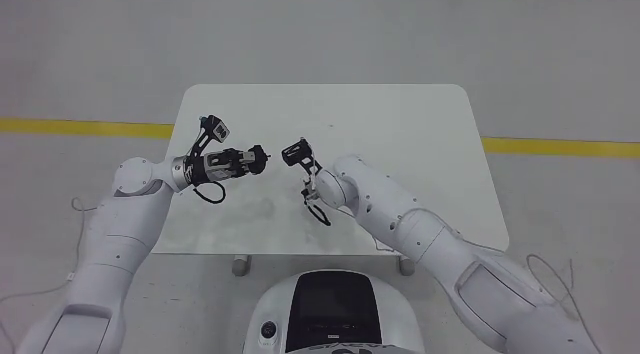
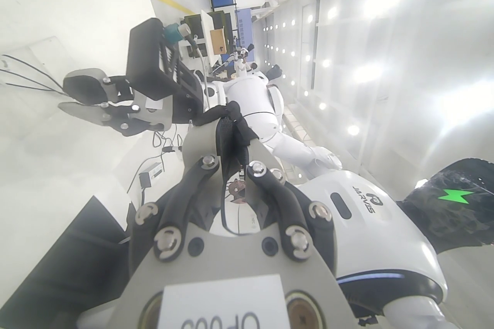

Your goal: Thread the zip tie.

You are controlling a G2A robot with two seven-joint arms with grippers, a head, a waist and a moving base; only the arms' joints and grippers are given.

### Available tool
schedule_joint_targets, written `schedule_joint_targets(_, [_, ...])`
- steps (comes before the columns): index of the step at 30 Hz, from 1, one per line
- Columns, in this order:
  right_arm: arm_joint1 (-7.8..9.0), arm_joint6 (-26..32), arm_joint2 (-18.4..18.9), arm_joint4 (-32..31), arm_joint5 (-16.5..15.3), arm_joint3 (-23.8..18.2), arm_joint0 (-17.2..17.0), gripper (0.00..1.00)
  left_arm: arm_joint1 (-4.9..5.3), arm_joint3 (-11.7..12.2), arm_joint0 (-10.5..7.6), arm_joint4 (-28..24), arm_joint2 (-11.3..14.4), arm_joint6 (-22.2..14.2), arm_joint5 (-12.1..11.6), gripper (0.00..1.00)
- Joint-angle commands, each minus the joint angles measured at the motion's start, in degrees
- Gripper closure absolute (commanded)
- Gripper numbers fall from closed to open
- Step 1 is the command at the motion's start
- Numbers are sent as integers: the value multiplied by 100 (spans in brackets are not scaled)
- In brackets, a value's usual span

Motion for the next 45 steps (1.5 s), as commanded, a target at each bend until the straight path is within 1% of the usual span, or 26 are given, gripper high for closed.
schedule_joint_targets(1, [-70, -51, -39, 52, -40, 181, 66, 100, 0, 0, 0, 0, 0, 0, 0, 100])
schedule_joint_targets(4, [-178, -66, -116, 71, -30, 443, 167, 100, 0, 0, 0, 0, 0, 0, 0, 100])
schedule_joint_targets(9, [-379, -6, -290, 39, 140, 829, 302, 100, 0, 0, 0, 0, 0, 0, 0, 100])
schedule_joint_targets(11, [-464, 21, -338, 82, 125, 988, 355, 100, 0, 0, 0, 0, 0, 0, 0, 100])
schedule_joint_targets(21, [-783, 174, -478, 302, -418, 1629, 571, 100, 0, 0, 0, 0, 0, 0, 0, 100])
schedule_joint_targets(24, [-854, 206, -486, 372, -550, 1782, 617, 100, 0, 0, 0, 0, 0, 0, 0, 100])
schedule_joint_targets(29, [-964, 234, -480, 530, -967, 2041, 690, 100, 0, 0, 0, 0, 0, 0, 0, 100])
schedule_joint_targets(32, [-1018, 235, -481, 576, -1157, 2184, 732, 100, 0, 0, 0, 0, 0, 0, 0, 100])
schedule_joint_targets(35, [-1071, 221, -489, 590, -1266, 2303, 762, 100, 0, 0, 0, 0, 0, 0, 0, 100])
schedule_joint_targets(37, [-1101, 134, -488, 571, -1240, 2360, 774, 100, 0, 0, 0, 0, 0, 0, 0, 100])
schedule_joint_targets(39, [-1133, 32, -502, 488, -1105, 2415, 783, 91, 0, 0, 0, 0, 0, 0, 0, 100])
schedule_joint_targets(40, [-1147, -7, -510, 454, -1050, 2425, 779, 89, 0, 0, 0, 0, 0, 0, 0, 100])
schedule_joint_targets(45, [-1202, -189, -550, 253, -906, 2452, 756, 88, 0, 0, 0, 0, 0, 0, 0, 100])
